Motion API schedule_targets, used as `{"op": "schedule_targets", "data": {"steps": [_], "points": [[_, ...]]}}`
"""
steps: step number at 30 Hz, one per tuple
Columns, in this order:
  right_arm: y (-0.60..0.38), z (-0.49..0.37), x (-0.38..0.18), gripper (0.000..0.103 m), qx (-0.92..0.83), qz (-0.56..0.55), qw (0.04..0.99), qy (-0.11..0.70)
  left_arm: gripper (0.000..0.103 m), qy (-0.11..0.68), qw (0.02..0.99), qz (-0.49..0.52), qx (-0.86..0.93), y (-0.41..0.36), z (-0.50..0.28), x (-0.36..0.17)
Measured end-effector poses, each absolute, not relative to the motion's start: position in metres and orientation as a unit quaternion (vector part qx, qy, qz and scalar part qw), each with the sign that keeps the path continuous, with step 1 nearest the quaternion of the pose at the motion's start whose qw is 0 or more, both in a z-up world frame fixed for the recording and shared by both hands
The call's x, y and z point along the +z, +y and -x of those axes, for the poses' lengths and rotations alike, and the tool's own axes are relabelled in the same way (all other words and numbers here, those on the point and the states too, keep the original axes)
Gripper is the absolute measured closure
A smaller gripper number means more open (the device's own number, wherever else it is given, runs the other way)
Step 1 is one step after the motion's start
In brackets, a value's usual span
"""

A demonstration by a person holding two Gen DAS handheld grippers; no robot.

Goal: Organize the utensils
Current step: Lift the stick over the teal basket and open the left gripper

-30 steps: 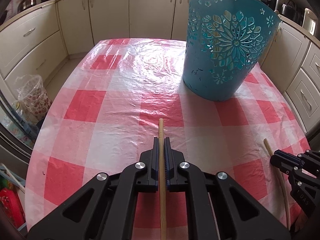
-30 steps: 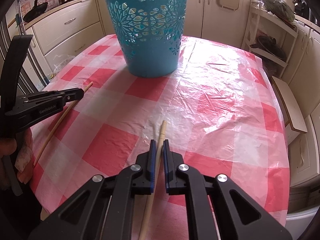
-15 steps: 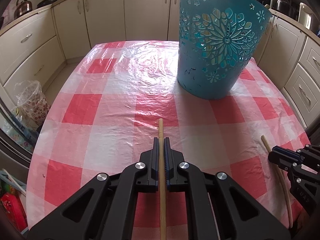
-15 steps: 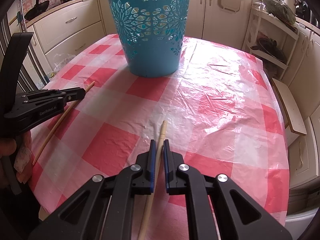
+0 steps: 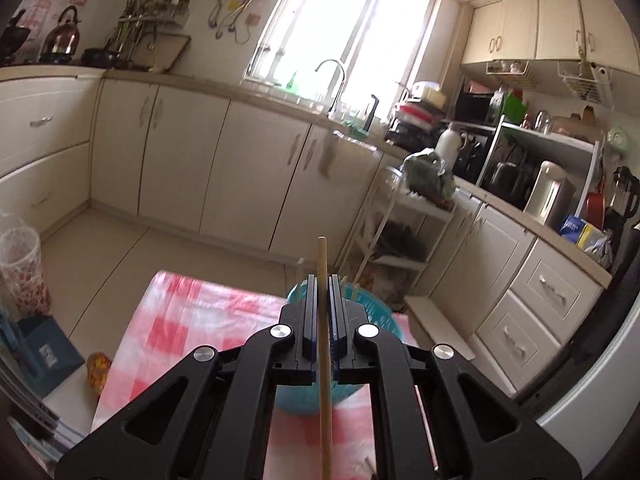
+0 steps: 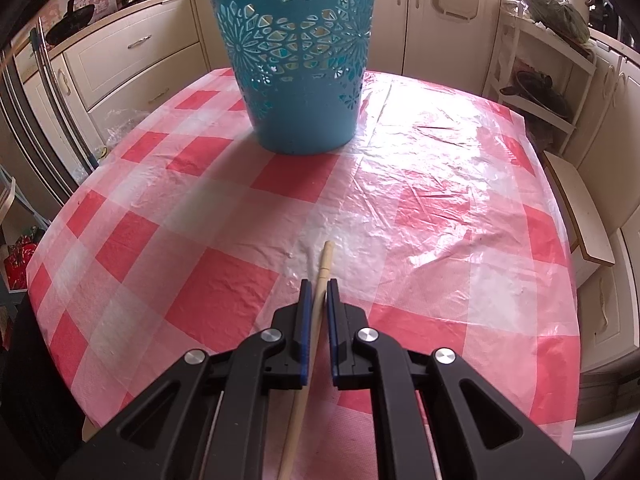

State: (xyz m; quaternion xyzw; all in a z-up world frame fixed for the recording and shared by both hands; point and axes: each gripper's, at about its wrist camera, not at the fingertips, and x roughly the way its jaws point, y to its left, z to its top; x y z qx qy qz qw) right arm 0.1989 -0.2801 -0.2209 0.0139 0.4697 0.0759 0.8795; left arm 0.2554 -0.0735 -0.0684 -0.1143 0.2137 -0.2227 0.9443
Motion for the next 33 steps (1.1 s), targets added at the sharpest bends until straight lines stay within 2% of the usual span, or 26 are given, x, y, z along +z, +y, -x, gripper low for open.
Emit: {"op": "schedule_targets", "data": {"steps": [6, 14, 24, 28, 33], "points": [[-0.281, -0.199, -0.221, 0.095, 0.077, -0.013, 0.881, 0.467, 0.098, 0.170, 0.950, 0.134, -0.226, -0.119, -0.301, -0.043], [-0.281, -0.200, -0.222, 0.094, 0.084, -0.012, 0.883, 0.462, 0.098, 0.155, 0.958, 0.135, -0.200, -0.155, -0.344, -0.067], [-0.278, -0.201, -0.223, 0.093, 0.088, -0.009, 0.883, 0.460, 0.098, 0.143, 0.965, 0.126, -0.179, -0.150, -0.344, -0.093], [-0.277, -0.200, -0.223, 0.085, 0.096, -0.008, 0.883, 0.460, 0.098, 0.149, 0.966, 0.104, -0.182, -0.154, -0.340, -0.099], [-0.276, -0.200, -0.223, 0.084, 0.098, -0.007, 0.883, 0.460, 0.098, 0.173, 0.963, 0.070, -0.192, -0.159, -0.331, -0.111]]}}
